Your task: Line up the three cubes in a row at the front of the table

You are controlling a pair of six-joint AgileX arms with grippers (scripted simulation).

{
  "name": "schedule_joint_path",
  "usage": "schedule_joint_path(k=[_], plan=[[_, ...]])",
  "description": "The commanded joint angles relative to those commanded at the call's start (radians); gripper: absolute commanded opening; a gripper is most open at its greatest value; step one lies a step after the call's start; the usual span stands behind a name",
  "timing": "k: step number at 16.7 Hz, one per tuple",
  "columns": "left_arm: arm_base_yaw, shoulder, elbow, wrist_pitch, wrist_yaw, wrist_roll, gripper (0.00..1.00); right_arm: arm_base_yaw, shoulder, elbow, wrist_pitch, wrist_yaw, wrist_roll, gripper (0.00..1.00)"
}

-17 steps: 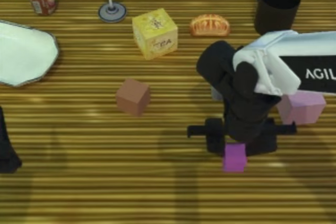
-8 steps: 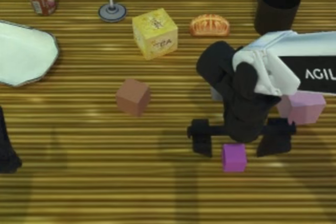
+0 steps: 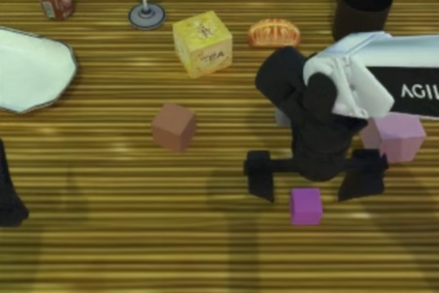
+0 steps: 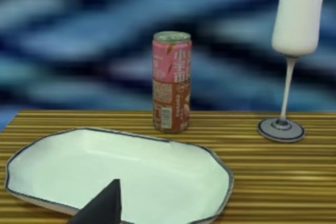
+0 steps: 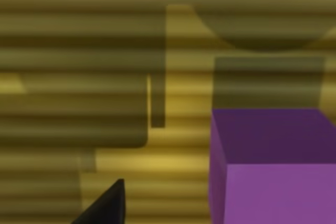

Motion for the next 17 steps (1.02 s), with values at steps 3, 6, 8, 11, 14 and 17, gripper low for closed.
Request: schedule_joint_path(k=[3, 6, 8, 11, 14, 17], plan=[[0.0, 0.0, 0.0, 0.0, 0.0, 0.0, 1.0, 0.004, -0.04, 0.068, -0.123, 0.0, 0.002, 1.0], [0.0, 0.0, 0.0, 0.0, 0.0, 0.0, 1.0, 0.009, -0.079, 0.122, -0.207, 0.0, 0.0, 1.0], [0.0, 0.0, 0.0, 0.0, 0.0, 0.0, 1.0, 0.009, -0.084, 0.127, -0.214, 0.0, 0.0, 1.0], [0.0, 0.0, 0.0, 0.0, 0.0, 0.0, 1.0, 0.003, -0.08, 0.124, -0.211, 0.0, 0.0, 1.0], [-0.01, 0.061, 0.061, -0.035, -0.005, 0.0, 1.0, 0.012, -0.135, 0.074, -0.175, -0.003, -0.023, 1.0], [-0.041, 0.218, 0.213, -0.127, -0.009, 0.0, 1.0, 0.018, -0.271, -0.041, -0.093, -0.009, -0.073, 1.0]])
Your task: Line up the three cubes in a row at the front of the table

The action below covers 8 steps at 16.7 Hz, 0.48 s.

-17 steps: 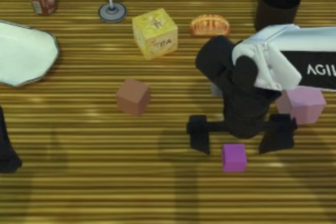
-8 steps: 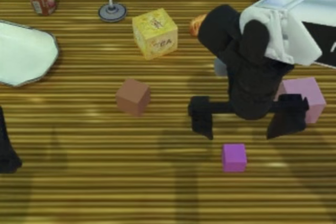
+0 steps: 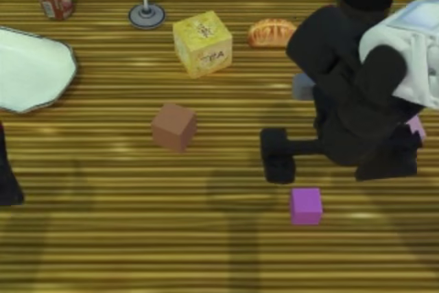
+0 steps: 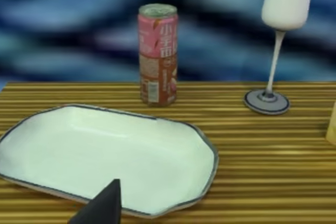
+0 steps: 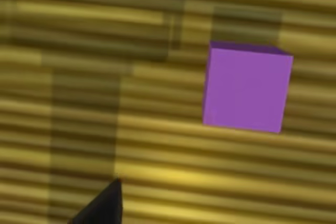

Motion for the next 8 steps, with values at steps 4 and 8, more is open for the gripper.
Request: schedule_joint_path(k=[4, 8], plan=[[-0.07, 0.343, 0.303, -0.2, 0.002, 0.001, 1.0, -0.022, -0.3, -0.231, 0.154, -0.008, -0.096, 1.0], [-0.16, 0.783, 0.673, -0.456, 0.011, 0.002, 1.0, -0.102, -0.68, -0.532, 0.341, -0.019, -0.218, 1.0]])
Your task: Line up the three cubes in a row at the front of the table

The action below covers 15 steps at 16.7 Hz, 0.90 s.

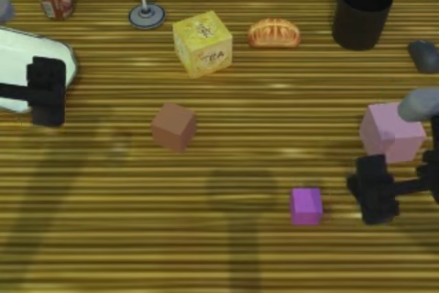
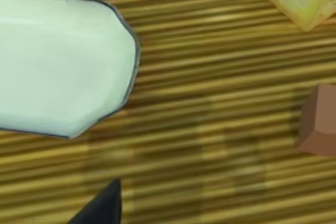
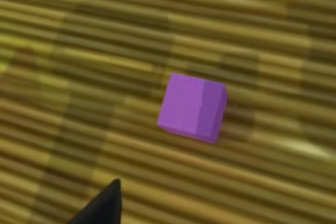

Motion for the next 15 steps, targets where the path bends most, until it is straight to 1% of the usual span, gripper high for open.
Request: schedule_joint_path(k=[4, 8, 12, 15], plan=[[-0.092, 0.462, 0.39, -0.265, 0.01, 0.0, 1.0, -0.135, -0.38, -0.302, 0.196, -0.007, -0.129, 1.0], [-0.171, 0.874, 0.748, -0.49, 0.014, 0.0, 1.0, -0.3, -0.692, -0.536, 0.379, -0.005, -0.244, 1.0], [-0.226, 1.173, 1.022, -0.643, 0.01, 0.0, 1.0, -0.453, -0.896, -0.671, 0.527, 0.0, -0.323, 1.0], [-0.249, 1.3, 1.144, -0.703, 0.005, -0.001, 1.0, -0.534, -0.995, -0.72, 0.602, 0.002, -0.356, 1.0]])
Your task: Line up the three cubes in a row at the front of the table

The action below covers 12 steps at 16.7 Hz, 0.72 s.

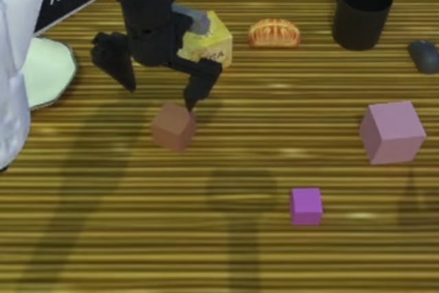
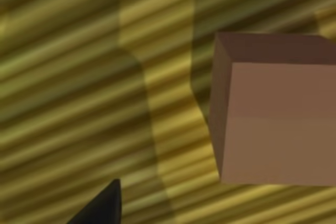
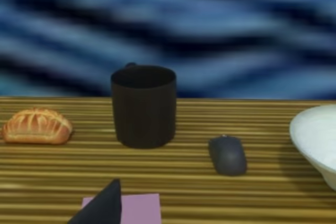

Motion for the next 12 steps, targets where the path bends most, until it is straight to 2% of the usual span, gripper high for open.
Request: schedule_joint_path(k=[8, 12], plan=[[0.0, 0.032, 0.026, -0.009, -0.002, 0.0, 1.0, -0.023, -0.028, -0.012, 0.02, 0.001, -0.007, 1.0], [-0.003, 0.058, -0.057, 0.1, -0.002, 0.003, 1.0, -0.023, -0.028, -0.012, 0.02, 0.001, -0.007, 1.0]])
